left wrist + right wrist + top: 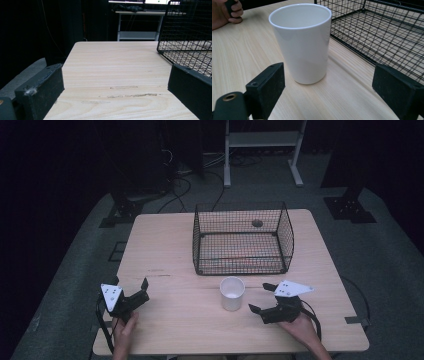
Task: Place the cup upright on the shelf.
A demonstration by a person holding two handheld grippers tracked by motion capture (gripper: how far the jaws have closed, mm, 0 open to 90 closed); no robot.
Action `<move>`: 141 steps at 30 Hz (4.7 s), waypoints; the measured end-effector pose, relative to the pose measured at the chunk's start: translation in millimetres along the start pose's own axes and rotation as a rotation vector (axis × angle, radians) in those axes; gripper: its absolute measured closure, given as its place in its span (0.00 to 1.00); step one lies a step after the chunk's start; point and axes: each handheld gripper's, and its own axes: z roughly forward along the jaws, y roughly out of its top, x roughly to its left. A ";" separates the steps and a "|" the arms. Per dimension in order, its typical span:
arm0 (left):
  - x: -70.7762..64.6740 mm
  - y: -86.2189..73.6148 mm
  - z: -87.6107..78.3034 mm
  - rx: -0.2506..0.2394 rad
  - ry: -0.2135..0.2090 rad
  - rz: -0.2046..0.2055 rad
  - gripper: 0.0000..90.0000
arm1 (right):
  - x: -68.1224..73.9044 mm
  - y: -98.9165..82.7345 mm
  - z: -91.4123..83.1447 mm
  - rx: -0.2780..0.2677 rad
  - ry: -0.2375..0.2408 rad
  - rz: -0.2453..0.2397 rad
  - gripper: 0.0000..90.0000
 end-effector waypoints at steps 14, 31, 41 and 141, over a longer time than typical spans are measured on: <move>0.3 0.1 -0.1 0.000 0.000 -0.002 0.00 | 8.2 14.6 17.0 0.020 0.049 -0.027 0.09; 0.7 0.1 -0.1 -0.001 0.000 -0.007 0.00 | 21.8 33.9 56.0 0.050 0.092 -0.073 0.15; 1.0 0.1 -0.1 -0.001 -0.001 -0.010 0.00 | 18.4 43.2 59.4 0.062 0.105 -0.081 0.22; 0.9 0.0 -0.3 -0.002 -0.008 -0.008 0.00 | -102.8 204.6 79.6 0.095 0.126 -0.014 0.22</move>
